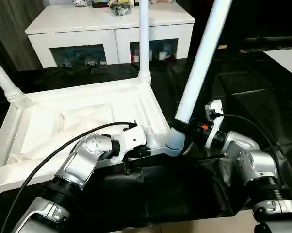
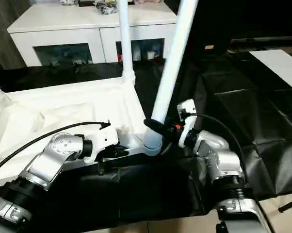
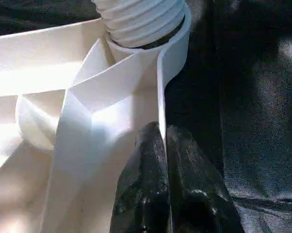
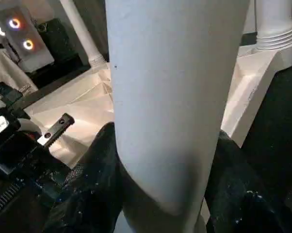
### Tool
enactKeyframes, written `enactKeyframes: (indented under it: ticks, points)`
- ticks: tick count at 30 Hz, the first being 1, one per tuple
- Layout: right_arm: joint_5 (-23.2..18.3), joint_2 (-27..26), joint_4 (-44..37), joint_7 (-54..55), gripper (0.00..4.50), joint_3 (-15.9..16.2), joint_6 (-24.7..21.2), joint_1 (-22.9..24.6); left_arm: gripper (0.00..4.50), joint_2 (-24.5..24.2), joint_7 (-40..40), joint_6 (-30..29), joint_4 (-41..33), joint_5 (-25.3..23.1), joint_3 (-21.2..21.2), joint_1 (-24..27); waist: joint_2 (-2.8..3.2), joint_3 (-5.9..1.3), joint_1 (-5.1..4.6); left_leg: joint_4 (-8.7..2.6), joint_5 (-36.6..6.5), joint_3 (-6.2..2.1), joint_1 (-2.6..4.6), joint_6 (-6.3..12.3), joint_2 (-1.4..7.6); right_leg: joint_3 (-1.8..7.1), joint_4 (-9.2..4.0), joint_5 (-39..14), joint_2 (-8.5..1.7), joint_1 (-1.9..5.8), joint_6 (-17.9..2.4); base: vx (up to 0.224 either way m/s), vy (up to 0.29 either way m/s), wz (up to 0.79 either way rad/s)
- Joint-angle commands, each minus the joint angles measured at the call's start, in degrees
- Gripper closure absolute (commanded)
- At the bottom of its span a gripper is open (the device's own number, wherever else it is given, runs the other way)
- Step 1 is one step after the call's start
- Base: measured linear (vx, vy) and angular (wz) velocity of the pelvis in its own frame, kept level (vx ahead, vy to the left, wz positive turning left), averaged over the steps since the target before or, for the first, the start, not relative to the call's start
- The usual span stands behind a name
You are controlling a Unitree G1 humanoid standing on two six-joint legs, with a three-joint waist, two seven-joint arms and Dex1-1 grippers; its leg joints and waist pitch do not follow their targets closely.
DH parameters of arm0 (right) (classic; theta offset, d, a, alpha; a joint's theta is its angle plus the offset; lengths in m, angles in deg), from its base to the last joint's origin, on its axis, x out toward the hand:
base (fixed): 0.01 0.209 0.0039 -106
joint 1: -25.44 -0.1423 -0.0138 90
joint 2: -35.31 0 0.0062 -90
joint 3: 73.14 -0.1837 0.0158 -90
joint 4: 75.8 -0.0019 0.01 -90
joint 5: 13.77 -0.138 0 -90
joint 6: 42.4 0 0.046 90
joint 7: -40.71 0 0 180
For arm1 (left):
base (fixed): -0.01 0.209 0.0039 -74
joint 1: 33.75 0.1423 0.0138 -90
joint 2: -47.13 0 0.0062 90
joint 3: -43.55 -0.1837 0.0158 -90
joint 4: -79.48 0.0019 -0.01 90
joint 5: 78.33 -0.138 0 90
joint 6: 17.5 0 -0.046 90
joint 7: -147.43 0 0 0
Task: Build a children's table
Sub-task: Insert table leg to table base
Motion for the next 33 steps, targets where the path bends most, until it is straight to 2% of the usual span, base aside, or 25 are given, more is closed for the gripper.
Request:
enactKeyframes:
  ticks: [1,2,3,5,7,8,9,10,12,13,14,15,18,19,20,21,22,24,26,27,28,29,30,31,33]
  points:
    - [-0.25,-0.58,1.05,0.93,2.65,-0.96,1.18,0.79,4.5,-0.95,-0.44,-0.94,1.77,-0.69,-1.93,1.03,-0.41,-3.35,0.48,-3.94,-9.11,-1.95,1.12,5.3,4.67,1.6,-3.09,-1.21,-2.78,2.32,-15.87,0.0,0.0,0.0]
    - [-0.44,-1.07,1.14,1.21,2.65,-1.27,1.73,1.41,4.5,-1.04,-0.33,-0.89,1.83,-0.69,-1.83,0.96,-0.5,-3.37,0.49,-3.96,-9.48,-1.96,1.14,5.16,4.69,1.61,-3.04,-1.16,-2.83,2.35,-16.01,0.0,0.0,0.0]
    - [-0.46,-1.63,1.2,1.51,2.65,-1.54,2.52,2.07,4.5,-1.12,-0.22,-0.88,1.94,-0.68,-1.69,0.79,-0.12,-3.38,0.48,-4.01,-9.79,-1.97,1.16,4.93,4.67,1.57,-3.1,-0.85,-2.78,2.32,-15.98,0.0,0.0,0.0]
    - [-0.39,-3.14,0.94,2.26,2.65,-2.16,4.81,3.78,4.5,-1.3,0.2,-0.78,2.37,-0.69,-1.29,0.26,0.07,-3.38,0.48,-4.09,-10.43,-2.09,1.1,4.57,4.66,1.54,-2.99,-0.58,-2.82,2.39,-16.13,0.0,0.0,0.0]
    - [0.17,-4.0,0.23,3.17,2.65,-2.16,6.62,5.21,4.5,-1.43,0.48,-0.69,2.8,-0.76,-1.06,-0.13,0.67,-3.3,0.47,-4.41,-13.11,-2.2,1.22,3.45,4.68,1.51,-3.23,-1.85,-2.81,2.35,-15.85,0.0,0.0,0.0]
    - [0.32,-4.14,0.08,3.36,2.65,-2.11,6.95,5.49,4.5,-1.45,0.54,-0.68,2.89,-0.77,-1.01,-0.21,0.5,-3.24,0.4,-4.51,-13.89,-2.16,1.32,3.13,4.71,1.52,-3.38,-2.29,-2.75,2.24,-15.72,0.0,0.0,0.0]
    - [0.05,-4.73,-0.74,3.72,2.65,-2.16,7.0,6.57,4.5,-1.55,0.57,-0.64,3.15,-0.76,-0.89,-0.46,0.95,-3.23,0.34,-4.69,-15.1,-2.36,1.28,2.42,4.64,1.48,-3.36,-3.29,-2.75,2.41,-15.48,0.0,0.0,0.0]
    - [0.04,-5.0,-1.19,3.96,2.65,-2.05,7.15,7.16,4.5,-1.61,0.55,-0.62,3.32,-0.74,-0.82,-0.61,1.35,-3.07,0.25,-4.88,-17.28,-2.38,1.4,1.58,4.65,1.49,-3.58,-4.8,-2.71,2.24,-15.16,0.0,0.0,0.0]
    - [0.6,-5.44,-2.31,4.62,2.65,-1.51,8.08,8.53,4.5,-1.75,0.52,-0.58,3.6,-0.72,-0.68,-0.91,0.85,-3.06,0.05,-5.02,-19.06,-2.41,1.38,0.84,4.61,1.55,-3.81,-6.53,-2.76,2.35,-14.67,0.0,0.0,0.0]
    - [0.92,-5.62,-2.96,4.94,2.65,-1.34,8.59,9.17,4.5,-1.82,0.49,-0.55,3.74,-0.71,-0.62,-1.07,1.87,-3.02,0.21,-5.1,-19.69,-2.47,1.51,0.48,4.61,1.57,-3.94,-7.24,-2.84,2.19,-14.28,0.0,0.0,0.0]
    - [1.16,-5.74,-3.4,5.17,2.65,-1.27,8.98,9.59,4.5,-1.86,0.47,-0.54,3.85,-0.7,-0.58,-1.19,1.53,-2.98,0.08,-5.13,-19.84,-2.42,1.45,0.41,4.63,1.58,-4.04,-7.27,-2.75,2.15,-14.09,0.0,0.0,0.0]
    - [1.47,-5.81,-4.21,5.39,2.65,-1.13,9.32,10.22,4.5,-1.95,0.41,-0.49,4.01,-0.72,-0.57,-1.33,1.64,-3.12,0.08,-5.08,-19.25,-2.51,1.35,0.53,4.56,1.59,-3.87,-6.66,-2.84,2.33,-14.19,0.0,0.0,0.0]
    - [3.14,-5.48,-5.58,5.87,2.65,-0.45,10.79,11.24,4.5,-2.12,0.38,-0.1,4.56,-0.94,-0.72,-1.77,1.93,-3.1,0.16,-4.99,-18.02,-2.41,1.22,1.22,4.52,1.58,-3.91,-5.96,-2.84,2.26,-13.95,0.0,0.0,0.0]
    - [6.13,-3.92,-7.24,5.91,2.65,1.73,12.1,12.01,4.5,-2.06,0.33,0.19,5.31,-1.07,-0.9,-2.4,2.24,-3.04,0.14,-5.07,-18.53,-2.44,1.23,1.15,4.53,1.49,-4.01,-6.58,-2.76,2.22,-13.71,0.0,0.0,0.0]
    - [6.33,-3.81,-7.33,5.93,2.65,1.88,12.15,12.04,4.5,-2.05,0.33,0.21,5.35,-1.08,-0.91,-2.44,2.09,-3.02,0.16,-5.06,-18.66,-2.44,1.28,1.1,4.51,1.47,-4.07,-6.92,-2.67,2.22,-13.46,0.0,0.0,0.0]
    - [7.96,-2.64,-8.73,5.58,2.65,3.61,12.15,12.41,4.5,-2.04,0.25,0.35,5.66,-1.1,-1.04,-2.71,2.07,-3.03,0.14,-5.08,-18.44,-2.46,1.22,1.19,4.53,1.52,-4.0,-7.03,-2.72,2.26,-13.31,0.0,0.0,0.0]
    - [8.6,-1.94,-9.52,5.08,2.65,4.59,11.65,12.41,4.5,-2.0,0.24,0.42,5.83,-1.13,-1.13,-2.84,1.8,-2.94,0.08,-5.05,-18.47,-2.37,1.17,1.4,4.5,1.57,-4.17,-7.97,-2.74,2.25,-12.98,0.0,0.0,0.0]
    - [9.59,-0.48,-11.1,3.47,2.65,6.63,10.2,11.93,4.5,-1.85,0.32,0.63,6.18,-1.26,-1.34,-2.92,1.99,-3.01,0.17,-5.02,-18.3,-2.41,1.23,1.5,4.5,1.58,-4.17,-8.87,-2.79,2.33,-12.65,0.0,0.0,0.0]
    - [9.76,0.42,-11.92,2.31,2.65,7.72,8.52,11.25,4.5,-1.66,0.34,0.66,6.27,-1.36,-1.62,-2.87,1.19,-2.91,0.08,-5.03,-18.01,-2.35,1.11,2.17,4.59,1.7,-4.4,-10.78,-2.9,2.18,-12.36,0.0,0.0,0.0]
    - [10.13,0.96,-12.51,1.56,2.65,8.52,7.88,10.98,4.5,-1.61,0.34,0.68,6.23,-1.34,-1.79,-2.79,1.37,-2.88,0.19,-4.99,-17.93,-2.38,1.12,2.33,4.63,1.78,-4.44,-12.06,-2.96,2.07,-12.1,0.0,0.0,0.0]
    - [10.34,2.02,-13.68,-0.37,2.65,10.14,5.89,10.32,4.5,-1.55,0.39,0.71,6.1,-1.31,-2.02,-2.57,0.47,-2.9,0.09,-4.96,-17.74,-2.26,1.14,2.57,4.66,1.79,-4.56,-12.2,-2.87,2.04,-11.99,0.0,0.0,0.0]
    - [10.41,2.3,-14.0,-0.87,2.65,10.58,5.4,10.17,4.5,-1.54,0.41,0.74,6.1,-1.27,-2.1,-2.53,0.83,-2.94,0.26,-4.96,-17.25,-2.46,1.06,2.63,4.69,1.8,-4.27,-12.06,-2.96,2.19,-12.01,0.0,0.0,0.0]
    - [10.44,3.5,-14.32,-2.91,2.65,11.99,3.27,9.24,4.5,-1.52,0.5,0.76,6.06,-1.3,-2.35,-2.44,0.06,-2.93,0.22,-4.92,-16.28,-2.29,1.1,3.19,4.76,1.82,-4.36,-11.84,-2.91,1.98,-12.02,0.0,0.0,0.0]
    - [10.38,3.72,-14.33,-3.29,2.65,12.23,2.74,9.04,4.5,-1.53,0.51,0.76,6.05,-1.31,-2.38,-2.41,0.39,-2.9,0.31,-4.92,-16.29,-2.39,1.04,3.15,4.73,1.82,-4.22,-12.05,-2.93,1.98,-12.08,0.0,0.0,0.0]
    - [10.02,4.99,-14.17,-4.94,2.65,13.36,0.17,8.14,4.5,-1.45,0.64,0.76,6.03,-1.35,-2.63,-2.33,-0.11,-2.93,0.41,-4.95,-16.46,-2.28,1.26,2.9,4.86,1.86,-4.36,-11.92,-2.89,1.83,-12.02,0.0,0.0,0.0]
